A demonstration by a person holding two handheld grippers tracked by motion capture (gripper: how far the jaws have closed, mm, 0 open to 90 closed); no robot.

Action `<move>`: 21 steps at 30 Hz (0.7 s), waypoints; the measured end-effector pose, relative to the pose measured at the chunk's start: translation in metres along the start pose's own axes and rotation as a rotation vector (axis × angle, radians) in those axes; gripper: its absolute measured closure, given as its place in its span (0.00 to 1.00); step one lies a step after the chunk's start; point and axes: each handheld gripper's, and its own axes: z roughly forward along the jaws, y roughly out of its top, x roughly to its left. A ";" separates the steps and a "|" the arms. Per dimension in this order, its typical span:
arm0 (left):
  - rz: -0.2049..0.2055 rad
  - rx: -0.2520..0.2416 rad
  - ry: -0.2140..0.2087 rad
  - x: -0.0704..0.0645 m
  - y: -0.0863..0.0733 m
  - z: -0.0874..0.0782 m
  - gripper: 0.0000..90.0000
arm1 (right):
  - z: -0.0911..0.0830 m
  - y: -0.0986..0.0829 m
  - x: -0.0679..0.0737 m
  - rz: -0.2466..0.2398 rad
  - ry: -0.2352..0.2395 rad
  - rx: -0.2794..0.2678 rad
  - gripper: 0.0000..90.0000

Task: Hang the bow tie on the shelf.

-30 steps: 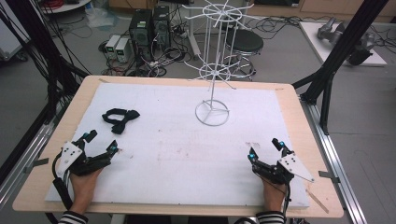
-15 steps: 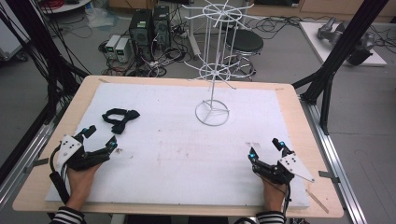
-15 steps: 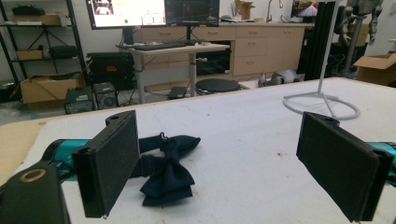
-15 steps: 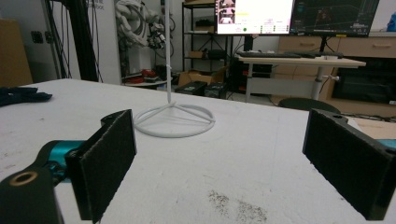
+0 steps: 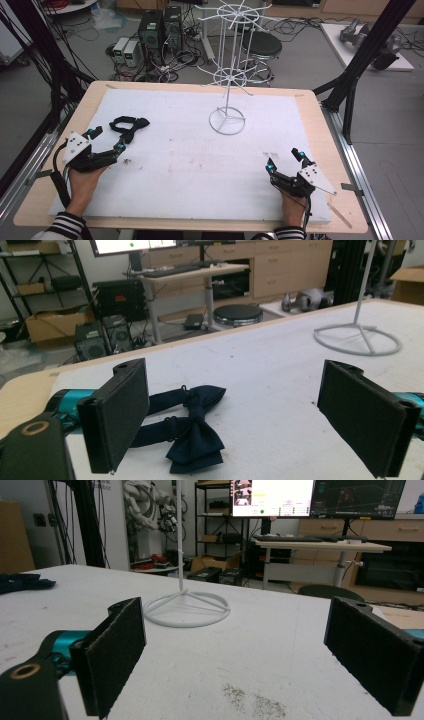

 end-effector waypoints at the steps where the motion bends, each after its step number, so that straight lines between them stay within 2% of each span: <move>1: -0.002 0.013 0.002 0.001 0.001 0.002 0.15 | 0.000 0.000 0.000 0.001 0.001 0.001 0.10; 2: -0.001 0.051 0.006 0.004 0.003 0.006 0.15 | 0.000 0.000 0.000 0.000 0.001 0.001 0.10; 3: -0.001 0.051 0.006 0.004 0.003 0.006 0.15 | 0.000 0.000 0.000 0.003 0.001 0.002 0.10; 4: 0.001 0.093 0.006 0.005 0.005 0.010 0.15 | 0.000 0.000 0.000 0.004 0.000 0.002 0.10; 5: 0.001 0.093 0.006 0.005 0.005 0.010 0.15 | 0.000 0.000 0.000 0.004 0.000 0.002 0.10; 6: -0.003 0.118 0.012 0.007 0.006 0.014 0.15 | 0.000 0.000 0.000 0.001 0.001 0.001 0.10; 7: -0.003 0.118 0.012 0.007 0.006 0.014 0.15 | 0.000 0.000 0.000 0.000 0.000 -0.001 0.10; 13: -0.006 0.189 0.025 0.011 0.008 0.024 0.15 | 0.000 0.000 0.000 0.003 -0.001 0.000 0.10; 14: -0.001 0.236 0.030 0.013 0.007 0.028 0.15 | 0.000 0.000 0.000 0.003 -0.001 0.001 0.10; 15: -0.001 0.236 0.030 0.013 0.007 0.028 0.16 | 0.000 0.000 0.000 0.002 -0.002 0.000 0.10; 16: -0.007 0.279 0.029 0.014 0.006 0.033 0.16 | 0.000 0.000 0.000 0.001 -0.002 0.001 0.10; 17: -0.007 0.279 0.029 0.014 0.006 0.033 0.16 | 0.000 0.000 0.000 0.001 -0.002 0.001 0.10; 21: 0.006 0.362 0.038 0.014 0.005 0.044 0.16 | 0.000 0.000 -0.001 0.003 -0.003 -0.002 0.10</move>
